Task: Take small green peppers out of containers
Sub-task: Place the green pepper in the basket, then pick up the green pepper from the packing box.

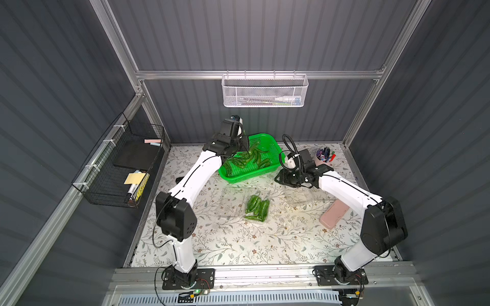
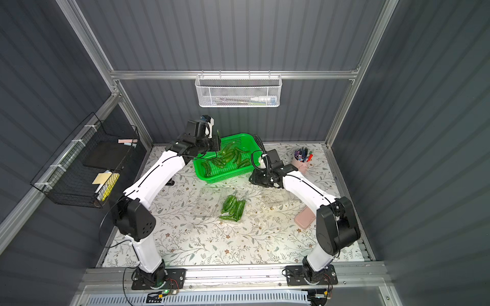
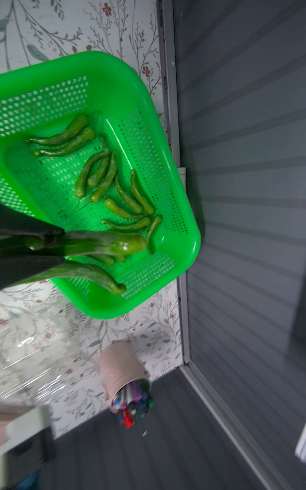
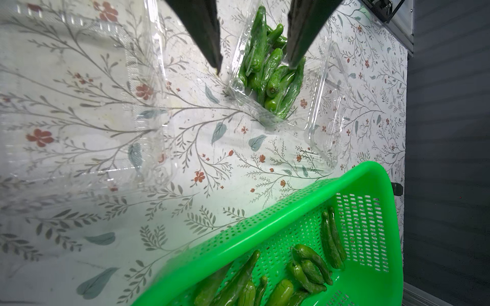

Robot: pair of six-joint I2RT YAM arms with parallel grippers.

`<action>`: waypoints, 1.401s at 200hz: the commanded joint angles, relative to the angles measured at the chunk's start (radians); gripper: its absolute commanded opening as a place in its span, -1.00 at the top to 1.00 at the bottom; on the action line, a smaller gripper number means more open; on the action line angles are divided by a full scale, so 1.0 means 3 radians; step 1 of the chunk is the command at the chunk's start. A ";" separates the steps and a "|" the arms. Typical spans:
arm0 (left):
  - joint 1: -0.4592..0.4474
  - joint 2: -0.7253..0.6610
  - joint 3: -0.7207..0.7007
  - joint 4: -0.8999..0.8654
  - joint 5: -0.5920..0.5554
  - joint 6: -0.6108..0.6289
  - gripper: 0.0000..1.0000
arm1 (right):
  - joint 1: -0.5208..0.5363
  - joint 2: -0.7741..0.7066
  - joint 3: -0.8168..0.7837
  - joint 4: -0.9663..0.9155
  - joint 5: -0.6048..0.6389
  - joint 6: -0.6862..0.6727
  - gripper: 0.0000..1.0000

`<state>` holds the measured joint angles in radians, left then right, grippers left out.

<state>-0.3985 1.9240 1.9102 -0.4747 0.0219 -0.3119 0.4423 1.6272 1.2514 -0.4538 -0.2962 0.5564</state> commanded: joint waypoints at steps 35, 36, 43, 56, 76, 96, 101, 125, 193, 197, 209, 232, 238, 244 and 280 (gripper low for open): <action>0.0263 0.0882 0.0478 0.0019 -0.0003 -0.0060 -0.41 | 0.0257 0.0045 0.0110 -0.0280 -0.0398 -0.0373 0.12; 0.0266 0.0883 0.0476 0.0028 -0.0002 -0.0062 -0.44 | 0.0268 0.0049 0.0114 -0.0291 -0.0409 -0.0383 0.12; 0.0274 0.0874 0.0435 0.0099 0.0026 -0.0086 -0.56 | 0.0334 0.0078 0.0137 -0.0353 -0.0455 -0.0459 0.11; 0.0276 0.0775 0.0322 0.0224 0.0057 -0.0123 -0.80 | 0.0474 0.0134 0.0158 -0.0455 -0.0496 -0.0599 0.11; 0.0279 0.0479 -0.0031 0.0503 -0.0032 -0.0179 -0.98 | 0.0679 0.0249 0.0154 -0.0527 -0.0521 -0.0740 0.09; 0.0275 0.0115 -0.0481 0.0662 -0.0192 -0.0274 -0.98 | 0.0789 0.0431 0.0181 -0.0523 -0.0455 -0.0713 0.05; 0.0275 0.0026 -0.0587 0.0666 -0.0220 -0.0307 -0.98 | 0.0804 0.0482 0.0196 -0.0518 -0.0435 -0.0702 0.04; 0.0270 -0.0332 -0.1065 0.0870 -0.0285 -0.0519 -0.98 | 0.0813 0.0683 0.0307 -0.0481 -0.0212 -0.0620 0.01; 0.0270 -0.0868 -0.2081 0.0991 -0.0271 -0.0708 -0.98 | 0.0806 0.1087 0.0608 -0.0443 0.0122 -0.0607 -0.01; 0.0270 -0.0882 -0.2124 0.1001 -0.0261 -0.0716 -0.98 | 0.0807 0.1110 0.0632 -0.0442 0.0121 -0.0610 -0.01; 0.0270 -0.0928 -0.2222 0.1015 -0.0252 -0.0750 -0.98 | 0.0806 0.1174 0.0677 -0.0445 0.0113 -0.0608 0.00; 0.0267 -0.1014 -0.2352 0.1061 -0.0253 -0.0828 -0.98 | 0.0810 0.1305 0.0749 -0.0448 0.0121 -0.0587 0.01; 0.0270 -0.1037 -0.2372 0.1083 -0.0247 -0.0846 -0.98 | 0.0807 0.1333 0.0773 -0.0476 0.0128 -0.0579 0.01; 0.0270 -0.1055 -0.2390 0.1091 -0.0247 -0.0857 -0.98 | 0.0807 0.1357 0.0783 -0.0475 0.0129 -0.0571 0.02; 0.0270 -0.1063 -0.2384 0.1082 -0.0260 -0.0844 -0.98 | 0.0807 0.1402 0.0716 -0.0346 0.0047 -0.0522 0.24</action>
<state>-0.3126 1.6306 1.1946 -0.1692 -0.0483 -0.5510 0.6861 2.0418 1.4654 -0.5720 -0.2756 0.3874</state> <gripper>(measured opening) 0.990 0.425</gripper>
